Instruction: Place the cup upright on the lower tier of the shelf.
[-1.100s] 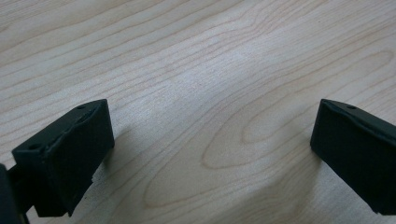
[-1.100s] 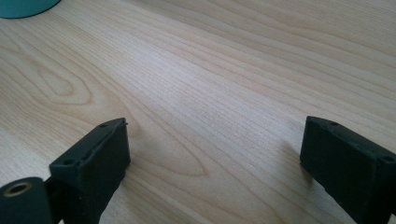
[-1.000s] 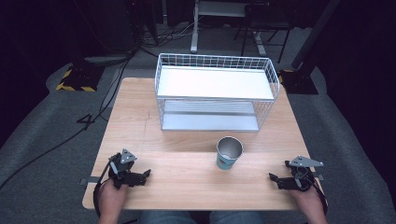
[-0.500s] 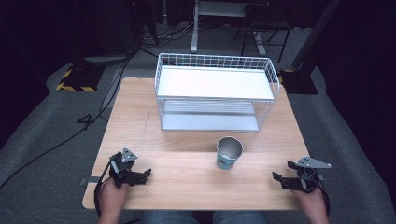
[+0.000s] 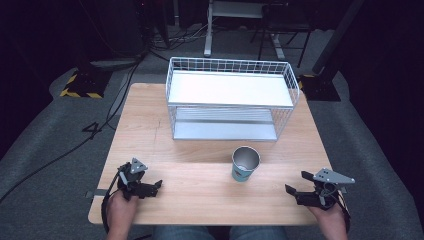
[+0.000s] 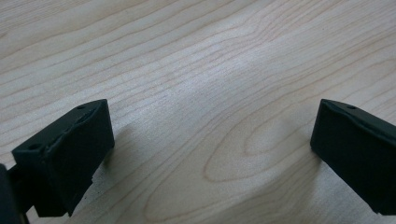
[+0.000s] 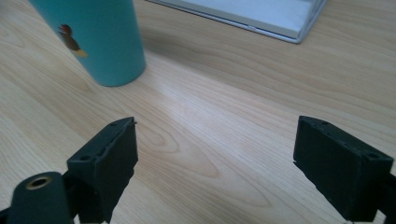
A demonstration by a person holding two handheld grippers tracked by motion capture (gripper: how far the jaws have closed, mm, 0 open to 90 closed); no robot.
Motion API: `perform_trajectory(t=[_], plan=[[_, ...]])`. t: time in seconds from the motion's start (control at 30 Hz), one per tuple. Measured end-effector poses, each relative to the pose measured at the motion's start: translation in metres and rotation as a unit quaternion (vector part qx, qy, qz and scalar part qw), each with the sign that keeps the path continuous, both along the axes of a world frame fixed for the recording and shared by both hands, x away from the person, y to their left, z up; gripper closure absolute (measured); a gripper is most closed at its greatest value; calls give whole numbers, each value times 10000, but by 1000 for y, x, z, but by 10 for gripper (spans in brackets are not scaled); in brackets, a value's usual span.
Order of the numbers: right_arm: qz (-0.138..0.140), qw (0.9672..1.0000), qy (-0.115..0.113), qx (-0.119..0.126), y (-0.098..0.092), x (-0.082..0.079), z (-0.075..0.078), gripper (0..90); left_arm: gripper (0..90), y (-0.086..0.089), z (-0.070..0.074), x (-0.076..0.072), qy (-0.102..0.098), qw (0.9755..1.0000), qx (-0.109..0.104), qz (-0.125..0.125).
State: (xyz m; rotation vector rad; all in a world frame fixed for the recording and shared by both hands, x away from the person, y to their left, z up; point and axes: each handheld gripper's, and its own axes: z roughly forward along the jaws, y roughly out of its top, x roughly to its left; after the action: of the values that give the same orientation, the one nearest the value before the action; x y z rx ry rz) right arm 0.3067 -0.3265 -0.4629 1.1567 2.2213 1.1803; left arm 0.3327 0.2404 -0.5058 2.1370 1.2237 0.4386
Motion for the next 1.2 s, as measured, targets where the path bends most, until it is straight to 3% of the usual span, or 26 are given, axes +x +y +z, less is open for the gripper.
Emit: perform_trajectory(t=[0.63, 0.83, 1.2], plan=[[174, 9994, 76, 280, 43, 3, 13, 141, 1, 0, 0, -1, 19, 10000, -17, 36], [263, 9993, 109, 262, 58, 9, 12, 136, 1, 0, 0, -1, 19, 10000, -16, 35], [308, 9988, 223, 308, 97, 26, -4, 136, 0, -1, 0, -1, 5, 10000, -25, 49]])
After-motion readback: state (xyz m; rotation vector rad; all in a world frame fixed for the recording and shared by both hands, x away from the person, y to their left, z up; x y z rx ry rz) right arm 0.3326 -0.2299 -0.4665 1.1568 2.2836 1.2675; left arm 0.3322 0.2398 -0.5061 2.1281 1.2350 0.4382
